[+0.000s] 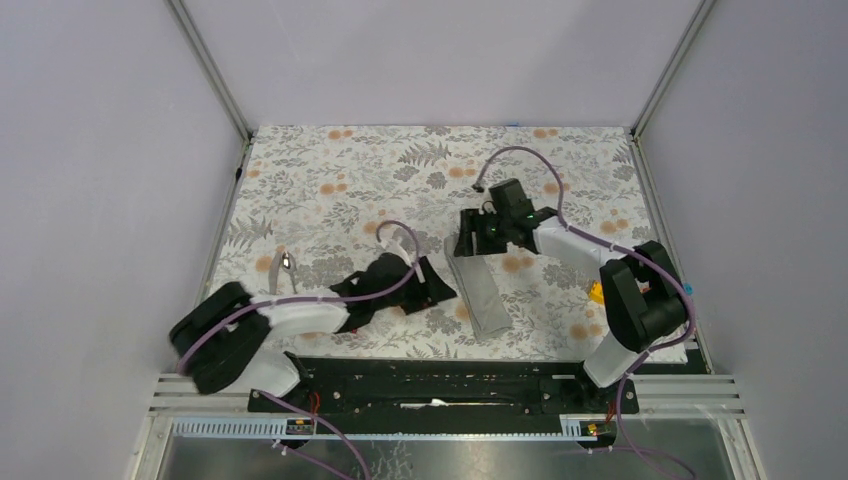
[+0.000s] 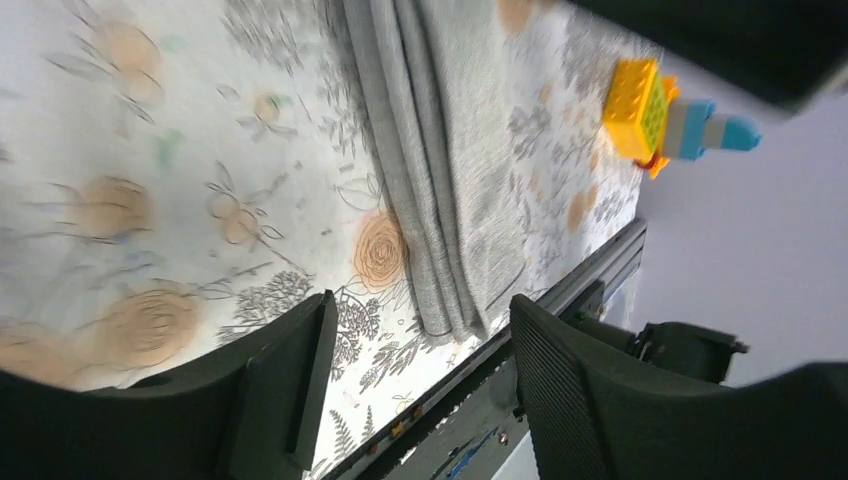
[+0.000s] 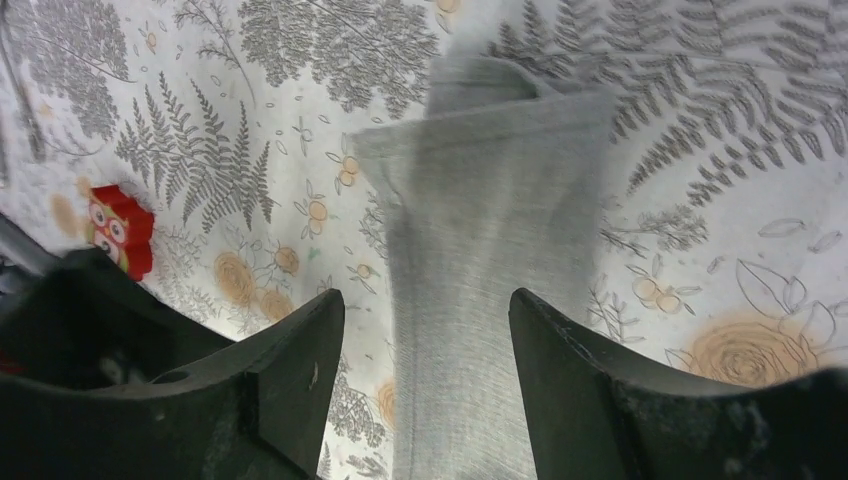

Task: Fold the napkin into a case and place the utensils inside
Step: Move the smaller rectangle folded napkin to the center of the board, then pick up the top corner of the smaller rectangle folded napkin from the center of the board, then grasp the top corner of the smaller rectangle folded napkin from the folded napkin.

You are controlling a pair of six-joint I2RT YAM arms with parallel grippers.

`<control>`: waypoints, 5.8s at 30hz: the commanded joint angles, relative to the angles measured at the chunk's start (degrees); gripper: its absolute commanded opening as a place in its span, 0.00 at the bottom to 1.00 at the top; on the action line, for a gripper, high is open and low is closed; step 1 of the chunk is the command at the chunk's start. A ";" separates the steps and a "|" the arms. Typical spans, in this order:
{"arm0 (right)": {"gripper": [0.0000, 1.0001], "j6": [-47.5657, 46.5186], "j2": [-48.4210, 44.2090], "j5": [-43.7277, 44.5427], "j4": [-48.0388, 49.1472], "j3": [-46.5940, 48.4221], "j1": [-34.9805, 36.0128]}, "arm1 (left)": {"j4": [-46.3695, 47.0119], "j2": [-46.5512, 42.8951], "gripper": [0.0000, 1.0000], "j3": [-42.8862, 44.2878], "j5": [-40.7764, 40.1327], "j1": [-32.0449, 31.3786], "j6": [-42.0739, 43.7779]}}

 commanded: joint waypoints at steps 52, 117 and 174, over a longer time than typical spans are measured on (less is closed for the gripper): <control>0.00 -4.10 13.86 48.85 -7.46 17.50 22.38 | -17.40 -25.97 0.77 -1.21 -0.10 17.45 15.46; 0.00 11.09 2.52 27.25 -5.21 7.95 10.08 | -19.21 27.16 0.26 40.21 -12.73 6.94 37.99; 0.49 8.72 -1.06 5.79 13.62 -2.26 2.41 | -7.72 18.93 0.00 29.35 -1.60 10.42 33.62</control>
